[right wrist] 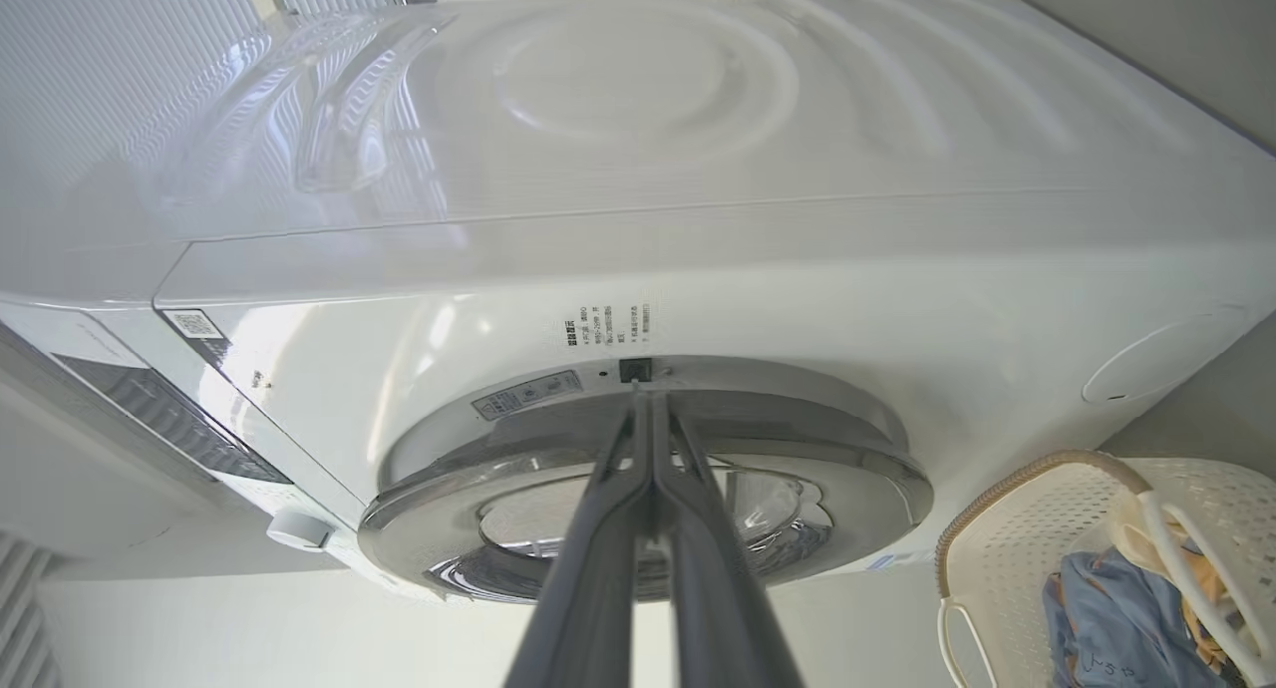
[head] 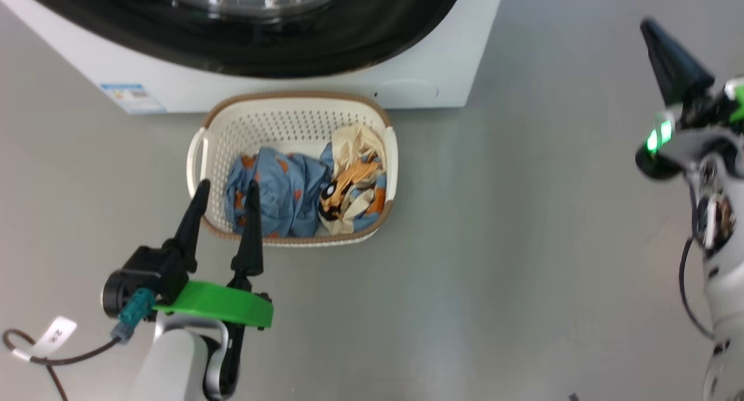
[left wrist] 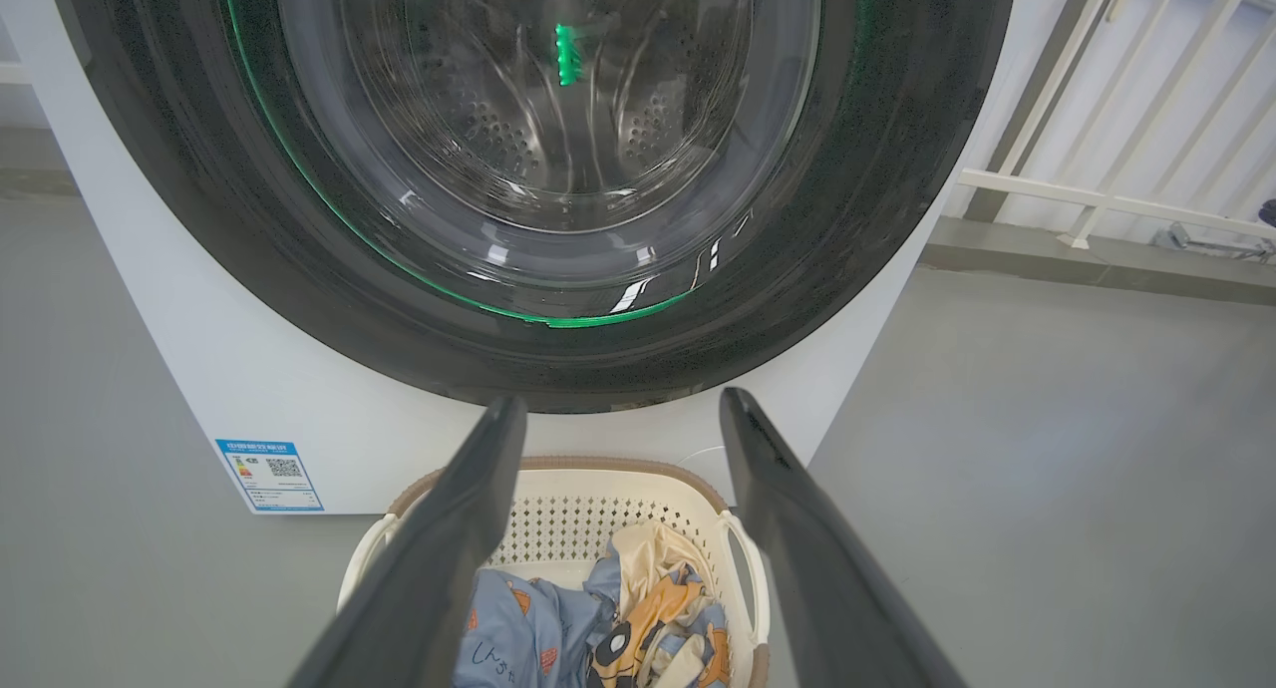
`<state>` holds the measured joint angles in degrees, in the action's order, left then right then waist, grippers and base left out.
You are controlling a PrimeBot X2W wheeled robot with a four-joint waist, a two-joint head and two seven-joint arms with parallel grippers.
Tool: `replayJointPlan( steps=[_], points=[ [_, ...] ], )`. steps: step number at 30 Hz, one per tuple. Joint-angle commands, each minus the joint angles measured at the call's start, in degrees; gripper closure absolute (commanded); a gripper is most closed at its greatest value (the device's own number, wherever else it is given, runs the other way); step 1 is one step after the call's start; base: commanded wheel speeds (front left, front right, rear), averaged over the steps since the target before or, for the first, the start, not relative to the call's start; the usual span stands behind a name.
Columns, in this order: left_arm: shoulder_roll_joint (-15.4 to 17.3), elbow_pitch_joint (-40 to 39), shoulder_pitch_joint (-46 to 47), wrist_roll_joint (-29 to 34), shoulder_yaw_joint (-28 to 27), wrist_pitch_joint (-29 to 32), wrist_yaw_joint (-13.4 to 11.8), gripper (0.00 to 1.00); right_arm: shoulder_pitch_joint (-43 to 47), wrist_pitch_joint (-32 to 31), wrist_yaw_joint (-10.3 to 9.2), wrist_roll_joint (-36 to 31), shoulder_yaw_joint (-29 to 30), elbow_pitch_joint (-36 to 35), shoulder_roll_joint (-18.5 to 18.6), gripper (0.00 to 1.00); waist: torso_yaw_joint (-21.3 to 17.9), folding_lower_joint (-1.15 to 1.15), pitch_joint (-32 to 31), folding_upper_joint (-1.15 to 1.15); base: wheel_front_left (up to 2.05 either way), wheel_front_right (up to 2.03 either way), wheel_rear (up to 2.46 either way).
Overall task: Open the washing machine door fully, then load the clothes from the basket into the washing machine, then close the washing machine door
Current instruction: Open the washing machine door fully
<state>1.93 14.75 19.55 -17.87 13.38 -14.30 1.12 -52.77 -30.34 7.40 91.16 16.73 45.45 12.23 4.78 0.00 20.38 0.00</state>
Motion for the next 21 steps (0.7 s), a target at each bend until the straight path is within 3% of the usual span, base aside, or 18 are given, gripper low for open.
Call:
replayJointPlan(
  steps=[1,10,21],
  points=[
    [0.9,-1.9,1.5,-0.4,-1.4,-0.7,-0.5,0.00,-2.0,-0.9,0.09,0.7,-1.3,-0.7,0.2,1.00,2.3,0.00,3.1,0.00,0.00,0.00,0.00],
    [0.9,-3.2,4.2,-1.3,0.9,-0.7,-1.6,0.00,-18.7,-7.1,0.09,1.4,-5.0,6.4,0.6,1.00,4.9,0.00,7.7,0.00,0.00,0.00,0.00],
    [0.9,-4.1,6.1,-2.4,3.0,-0.7,-2.4,0.00,-31.9,-8.0,0.09,-1.5,-9.1,13.9,-0.1,1.00,6.7,0.00,10.8,0.00,0.00,0.00,0.00]
  ],
)
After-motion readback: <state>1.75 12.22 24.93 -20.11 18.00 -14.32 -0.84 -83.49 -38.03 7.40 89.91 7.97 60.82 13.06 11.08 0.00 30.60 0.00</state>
